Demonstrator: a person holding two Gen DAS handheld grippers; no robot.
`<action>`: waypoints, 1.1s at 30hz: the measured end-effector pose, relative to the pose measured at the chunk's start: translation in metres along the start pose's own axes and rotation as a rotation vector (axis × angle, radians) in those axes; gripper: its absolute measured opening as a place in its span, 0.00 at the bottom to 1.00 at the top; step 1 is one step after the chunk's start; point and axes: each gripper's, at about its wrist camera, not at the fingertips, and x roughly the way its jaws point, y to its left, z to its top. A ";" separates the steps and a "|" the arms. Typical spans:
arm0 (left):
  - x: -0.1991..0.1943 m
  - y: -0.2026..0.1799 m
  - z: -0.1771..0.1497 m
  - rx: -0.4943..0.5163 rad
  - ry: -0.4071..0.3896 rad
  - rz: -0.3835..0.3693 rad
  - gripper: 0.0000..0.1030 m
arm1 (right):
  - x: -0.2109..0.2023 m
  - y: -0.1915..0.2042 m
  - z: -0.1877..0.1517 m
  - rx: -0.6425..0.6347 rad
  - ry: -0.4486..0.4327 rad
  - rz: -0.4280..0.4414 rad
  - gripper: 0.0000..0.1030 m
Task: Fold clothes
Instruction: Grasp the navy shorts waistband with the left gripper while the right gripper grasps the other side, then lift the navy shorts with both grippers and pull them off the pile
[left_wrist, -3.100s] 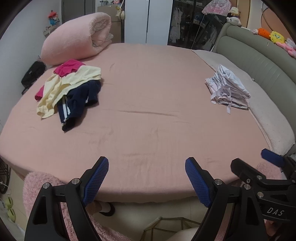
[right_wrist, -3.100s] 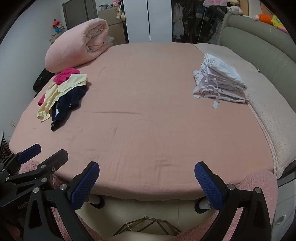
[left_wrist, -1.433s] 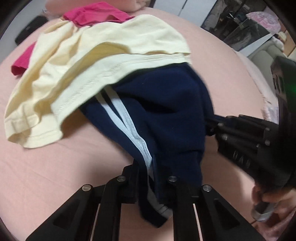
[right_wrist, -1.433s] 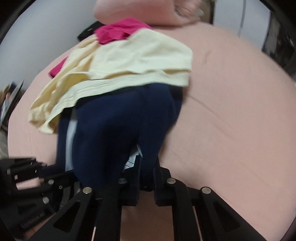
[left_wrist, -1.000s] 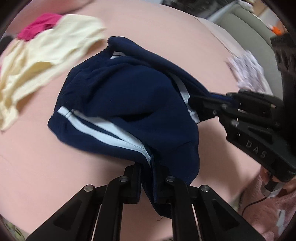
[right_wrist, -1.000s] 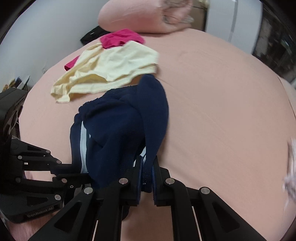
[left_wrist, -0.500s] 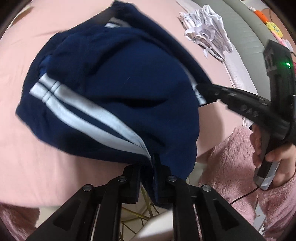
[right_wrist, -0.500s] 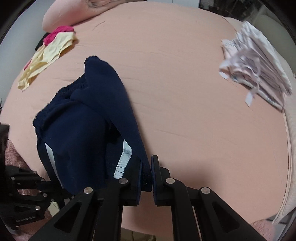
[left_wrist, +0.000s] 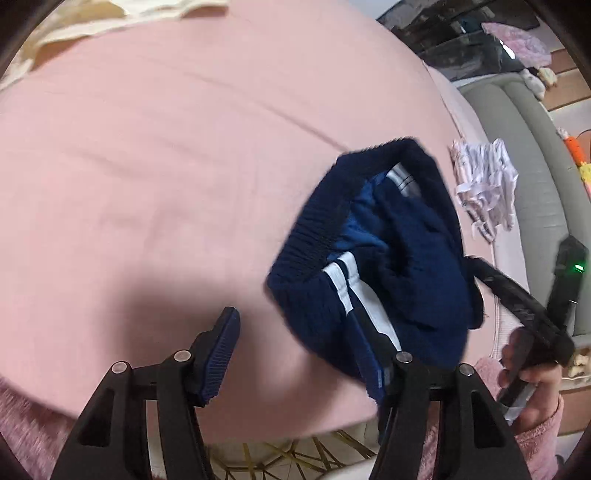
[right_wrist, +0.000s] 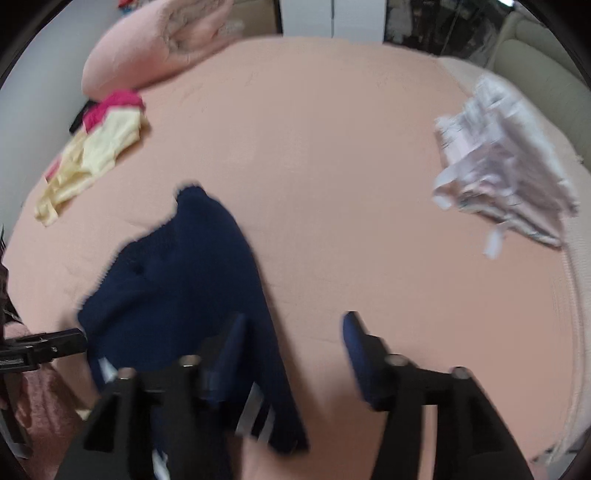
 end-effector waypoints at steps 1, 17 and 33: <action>0.001 -0.005 0.002 0.023 -0.021 0.011 0.56 | 0.018 0.001 -0.002 -0.007 0.054 -0.009 0.53; -0.045 -0.061 0.022 0.208 -0.120 -0.109 0.12 | -0.053 -0.018 -0.047 -0.078 0.054 0.028 0.00; 0.010 -0.035 0.063 0.187 0.037 0.033 0.43 | -0.056 -0.055 -0.022 0.035 -0.003 0.048 0.61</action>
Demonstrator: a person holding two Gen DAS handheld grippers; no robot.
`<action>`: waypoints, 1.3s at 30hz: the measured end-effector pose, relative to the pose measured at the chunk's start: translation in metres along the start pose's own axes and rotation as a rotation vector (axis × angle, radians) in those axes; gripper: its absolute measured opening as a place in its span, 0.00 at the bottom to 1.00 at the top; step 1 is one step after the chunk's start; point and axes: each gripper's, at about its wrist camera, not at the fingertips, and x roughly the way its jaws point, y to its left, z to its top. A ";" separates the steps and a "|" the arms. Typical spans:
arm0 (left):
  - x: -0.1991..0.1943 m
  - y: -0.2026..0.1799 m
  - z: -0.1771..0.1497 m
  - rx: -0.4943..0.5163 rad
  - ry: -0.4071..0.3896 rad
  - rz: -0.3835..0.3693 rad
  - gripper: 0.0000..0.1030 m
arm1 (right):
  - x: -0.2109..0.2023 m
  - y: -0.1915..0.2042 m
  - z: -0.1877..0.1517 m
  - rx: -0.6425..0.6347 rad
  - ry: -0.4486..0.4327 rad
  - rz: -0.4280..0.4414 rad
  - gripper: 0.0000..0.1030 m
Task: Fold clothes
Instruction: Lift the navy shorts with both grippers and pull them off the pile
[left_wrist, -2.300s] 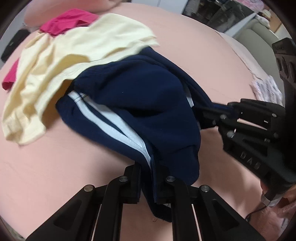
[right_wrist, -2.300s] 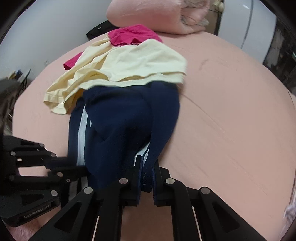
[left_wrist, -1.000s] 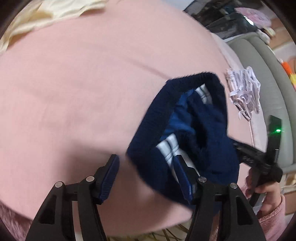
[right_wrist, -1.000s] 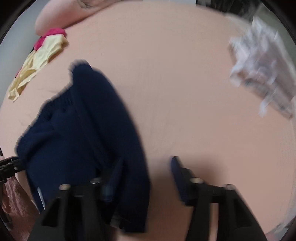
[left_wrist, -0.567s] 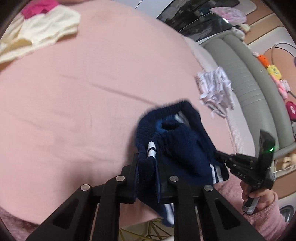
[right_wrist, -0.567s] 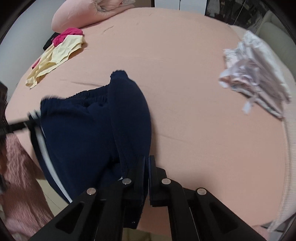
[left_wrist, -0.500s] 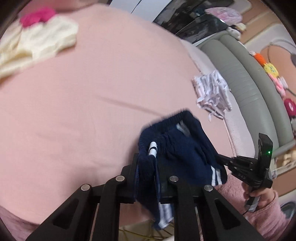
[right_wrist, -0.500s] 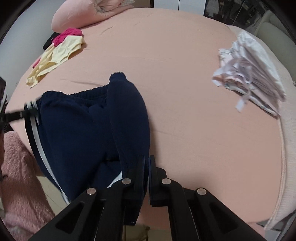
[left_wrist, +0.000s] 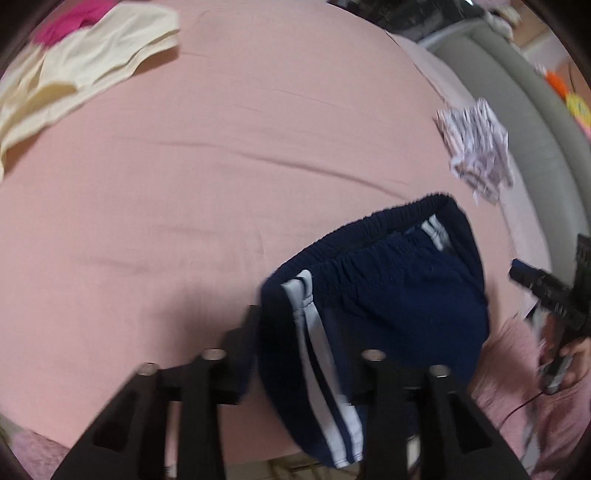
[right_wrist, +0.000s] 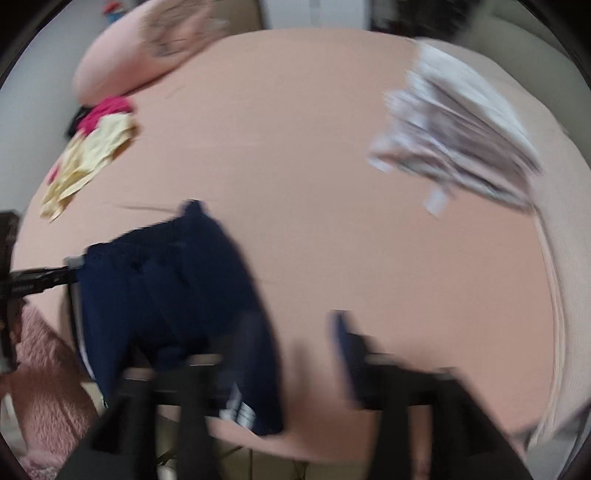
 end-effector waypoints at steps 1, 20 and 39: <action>0.002 0.002 0.000 -0.015 -0.008 -0.018 0.43 | 0.007 0.011 0.008 -0.028 -0.011 0.028 0.61; -0.100 -0.059 -0.030 0.159 -0.301 -0.066 0.10 | -0.030 0.039 0.026 -0.029 -0.112 0.354 0.09; -0.031 -0.038 0.109 0.362 -0.079 0.185 0.12 | 0.009 0.001 0.082 0.018 -0.040 0.310 0.29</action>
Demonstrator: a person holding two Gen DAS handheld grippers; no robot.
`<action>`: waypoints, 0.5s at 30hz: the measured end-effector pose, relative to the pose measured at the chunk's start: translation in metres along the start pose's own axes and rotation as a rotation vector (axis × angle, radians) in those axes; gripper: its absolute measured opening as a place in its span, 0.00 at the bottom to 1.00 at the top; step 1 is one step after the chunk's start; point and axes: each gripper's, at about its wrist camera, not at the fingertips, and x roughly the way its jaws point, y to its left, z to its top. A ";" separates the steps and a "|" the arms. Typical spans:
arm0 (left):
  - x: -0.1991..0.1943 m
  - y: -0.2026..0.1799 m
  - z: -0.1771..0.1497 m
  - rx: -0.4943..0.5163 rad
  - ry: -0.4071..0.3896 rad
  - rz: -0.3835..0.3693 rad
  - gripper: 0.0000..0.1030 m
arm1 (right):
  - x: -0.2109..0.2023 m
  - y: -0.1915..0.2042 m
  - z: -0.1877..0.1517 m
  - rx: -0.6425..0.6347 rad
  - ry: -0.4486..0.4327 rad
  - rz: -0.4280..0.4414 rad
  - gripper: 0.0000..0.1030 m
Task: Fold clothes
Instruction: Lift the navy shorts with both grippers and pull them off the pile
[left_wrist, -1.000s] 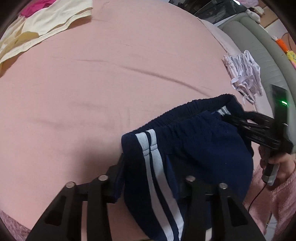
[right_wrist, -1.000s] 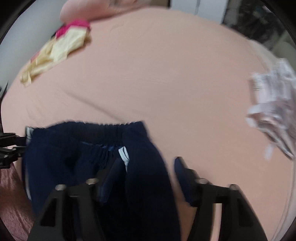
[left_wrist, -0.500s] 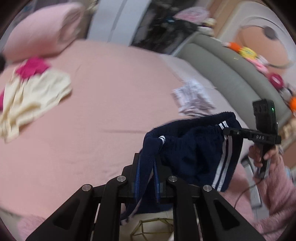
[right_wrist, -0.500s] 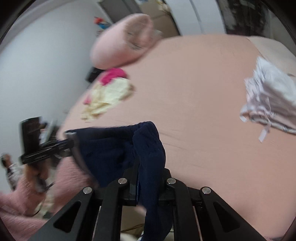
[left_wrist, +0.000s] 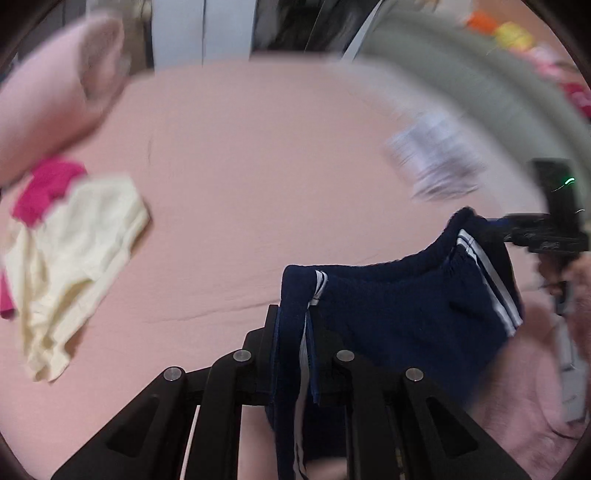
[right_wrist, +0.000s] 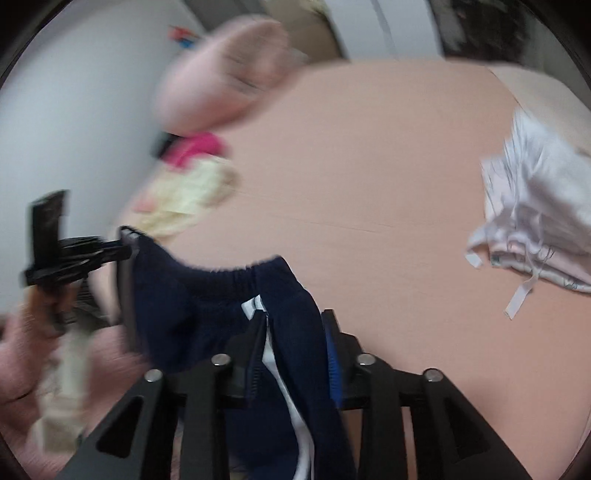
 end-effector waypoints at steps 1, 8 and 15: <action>0.032 0.011 0.004 -0.053 0.050 0.029 0.12 | 0.029 -0.014 0.008 0.035 0.025 -0.049 0.29; 0.053 0.031 -0.005 -0.130 0.015 -0.001 0.55 | 0.073 -0.039 0.004 0.171 0.005 -0.074 0.37; 0.072 0.047 -0.009 -0.140 0.022 -0.015 0.64 | 0.135 -0.003 0.017 -0.039 0.129 -0.208 0.64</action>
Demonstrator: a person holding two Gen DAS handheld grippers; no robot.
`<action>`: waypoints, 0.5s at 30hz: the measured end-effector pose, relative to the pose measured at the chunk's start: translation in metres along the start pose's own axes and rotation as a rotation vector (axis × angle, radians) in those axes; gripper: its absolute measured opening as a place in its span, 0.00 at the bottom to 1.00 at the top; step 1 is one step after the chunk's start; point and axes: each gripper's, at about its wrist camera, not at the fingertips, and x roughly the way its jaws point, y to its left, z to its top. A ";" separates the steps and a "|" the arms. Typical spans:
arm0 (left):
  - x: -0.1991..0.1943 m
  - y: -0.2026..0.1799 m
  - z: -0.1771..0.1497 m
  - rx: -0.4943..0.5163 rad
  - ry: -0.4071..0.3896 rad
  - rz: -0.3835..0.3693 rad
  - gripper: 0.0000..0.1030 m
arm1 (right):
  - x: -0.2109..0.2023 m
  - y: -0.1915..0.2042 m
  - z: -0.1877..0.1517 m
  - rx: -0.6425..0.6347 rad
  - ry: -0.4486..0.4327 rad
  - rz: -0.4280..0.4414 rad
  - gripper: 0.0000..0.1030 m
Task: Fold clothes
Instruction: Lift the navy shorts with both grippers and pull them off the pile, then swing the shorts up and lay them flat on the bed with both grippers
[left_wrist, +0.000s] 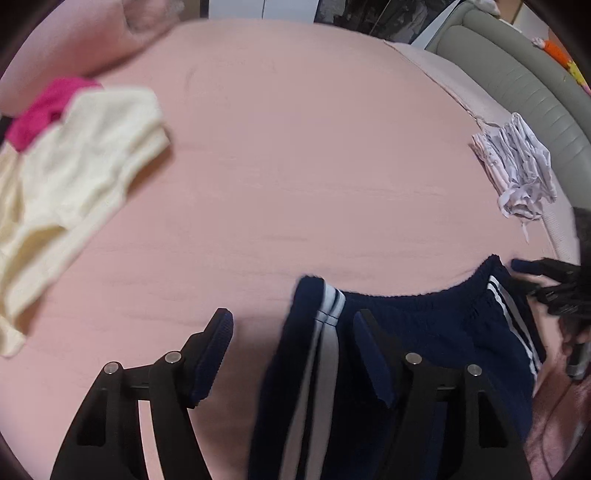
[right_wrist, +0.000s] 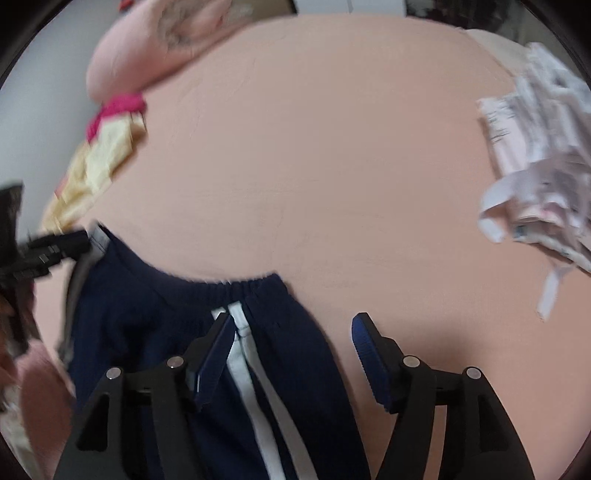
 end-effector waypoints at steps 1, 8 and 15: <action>0.007 -0.001 -0.003 0.004 0.011 -0.007 0.62 | 0.011 0.003 0.002 -0.024 0.035 -0.023 0.64; -0.033 -0.028 0.013 0.146 -0.118 -0.024 0.09 | -0.016 0.030 0.015 -0.103 -0.100 0.013 0.04; 0.025 -0.009 0.067 0.092 -0.022 0.148 0.47 | 0.021 0.014 0.079 0.012 -0.101 -0.075 0.48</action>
